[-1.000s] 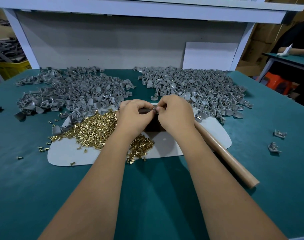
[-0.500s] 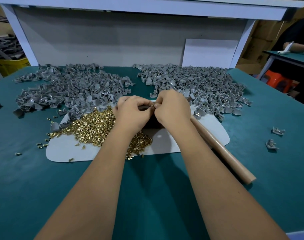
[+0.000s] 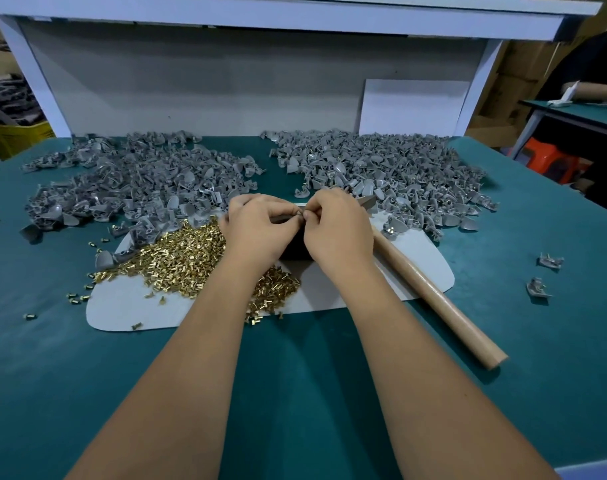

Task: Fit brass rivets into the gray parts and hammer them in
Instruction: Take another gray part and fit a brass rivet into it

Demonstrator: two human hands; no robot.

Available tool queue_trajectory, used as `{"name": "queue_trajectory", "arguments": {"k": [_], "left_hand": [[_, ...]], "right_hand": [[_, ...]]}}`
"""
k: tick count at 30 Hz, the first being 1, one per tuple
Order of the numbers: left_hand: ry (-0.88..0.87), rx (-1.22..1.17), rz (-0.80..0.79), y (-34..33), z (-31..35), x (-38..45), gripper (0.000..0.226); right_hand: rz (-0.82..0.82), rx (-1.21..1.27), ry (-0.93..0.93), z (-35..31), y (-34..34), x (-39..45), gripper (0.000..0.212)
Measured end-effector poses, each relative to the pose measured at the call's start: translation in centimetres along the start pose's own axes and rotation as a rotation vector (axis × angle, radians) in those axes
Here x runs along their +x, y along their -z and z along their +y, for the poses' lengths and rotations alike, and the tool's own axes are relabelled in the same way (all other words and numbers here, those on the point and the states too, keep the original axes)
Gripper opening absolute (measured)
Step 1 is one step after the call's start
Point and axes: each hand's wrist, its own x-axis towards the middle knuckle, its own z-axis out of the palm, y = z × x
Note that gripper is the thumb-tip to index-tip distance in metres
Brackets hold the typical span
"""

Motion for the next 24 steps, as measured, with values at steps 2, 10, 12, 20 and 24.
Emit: {"name": "queue_trajectory", "arguments": {"k": [2,10,12,20,24], "left_hand": [[0.009,-0.014,0.010,-0.04,-0.12,0.13,0.006],[0.003,-0.007,0.015,0.10,-0.06,0.08,0.016],[-0.004,0.003,0.026,0.06,-0.06,0.04,0.015],[-0.016,0.067,0.096,-0.22,0.20,-0.27,0.007],[-0.033,0.064,0.101,-0.08,0.42,-0.36,0.012]], "right_hand": [[0.036,0.056,-0.041,0.10,-0.13,-0.07,0.004],[0.023,0.129,-0.107,-0.12,-0.06,0.09,0.008],[0.022,0.162,-0.123,-0.21,-0.01,0.07,0.010],[0.046,0.134,-0.082,-0.30,-0.26,-0.06,0.016],[0.048,0.121,-0.059,-0.25,-0.30,-0.10,0.017]]}}
